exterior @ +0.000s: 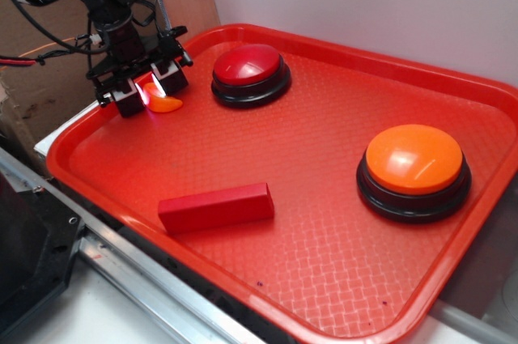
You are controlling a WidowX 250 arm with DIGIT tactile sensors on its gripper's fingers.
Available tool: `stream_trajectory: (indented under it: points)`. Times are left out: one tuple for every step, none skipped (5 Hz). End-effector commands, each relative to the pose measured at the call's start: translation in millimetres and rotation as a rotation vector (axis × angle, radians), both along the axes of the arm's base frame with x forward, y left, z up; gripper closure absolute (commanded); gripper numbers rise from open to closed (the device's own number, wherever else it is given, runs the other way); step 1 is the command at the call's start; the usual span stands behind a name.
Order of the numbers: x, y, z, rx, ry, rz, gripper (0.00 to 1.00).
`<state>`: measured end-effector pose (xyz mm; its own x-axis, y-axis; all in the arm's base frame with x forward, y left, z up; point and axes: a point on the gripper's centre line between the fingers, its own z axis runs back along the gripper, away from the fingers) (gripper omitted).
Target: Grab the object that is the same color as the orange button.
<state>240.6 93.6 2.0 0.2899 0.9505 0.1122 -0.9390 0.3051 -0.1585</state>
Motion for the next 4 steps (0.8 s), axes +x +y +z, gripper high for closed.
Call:
stream_trajectory:
  points:
    - [-8.4, -5.4, 26.8, 0.03, 0.005, -0.067, 1.0]
    - [-10.8, -7.7, 44.3, 0.028, 0.024, -0.128, 1.0]
    - [-12.0, -16.9, 61.2, 0.049, 0.06, -0.232, 1.0]
    - [-15.7, -34.7, 84.1, 0.038, 0.107, -0.432, 1.0]
